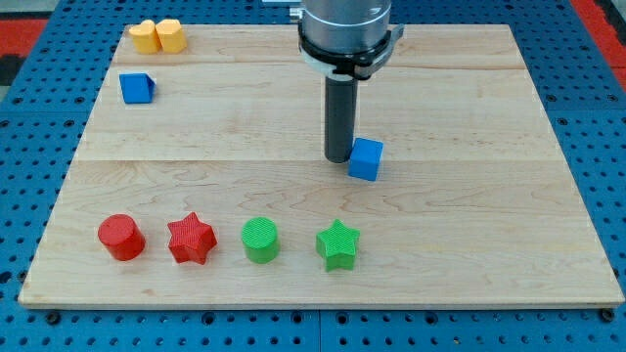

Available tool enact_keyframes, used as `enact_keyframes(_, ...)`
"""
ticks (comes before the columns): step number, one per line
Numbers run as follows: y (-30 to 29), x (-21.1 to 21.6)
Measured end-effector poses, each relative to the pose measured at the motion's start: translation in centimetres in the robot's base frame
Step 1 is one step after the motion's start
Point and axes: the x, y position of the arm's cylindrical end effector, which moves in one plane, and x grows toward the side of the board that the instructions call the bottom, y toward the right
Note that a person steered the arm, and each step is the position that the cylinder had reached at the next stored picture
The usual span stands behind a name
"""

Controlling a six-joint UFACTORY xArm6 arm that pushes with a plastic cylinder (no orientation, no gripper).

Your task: Move blue cube parallel right to green star

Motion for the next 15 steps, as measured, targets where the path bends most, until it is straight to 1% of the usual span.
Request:
enact_keyframes(3,6.8,-0.1)
enact_keyframes(5,9.2,0.0)
enact_keyframes(6,11.5,3.5)
enact_keyframes(7,12.6,5.0)
enact_keyframes(8,11.5,7.2)
enact_keyframes(9,13.7,7.6)
enact_keyframes(10,18.0,7.1)
enact_keyframes(11,17.8,9.9)
enact_keyframes(12,13.4,11.1)
enact_keyframes(13,11.0,10.4)
enact_keyframes(14,10.8,7.7)
enact_keyframes(15,9.3,7.1)
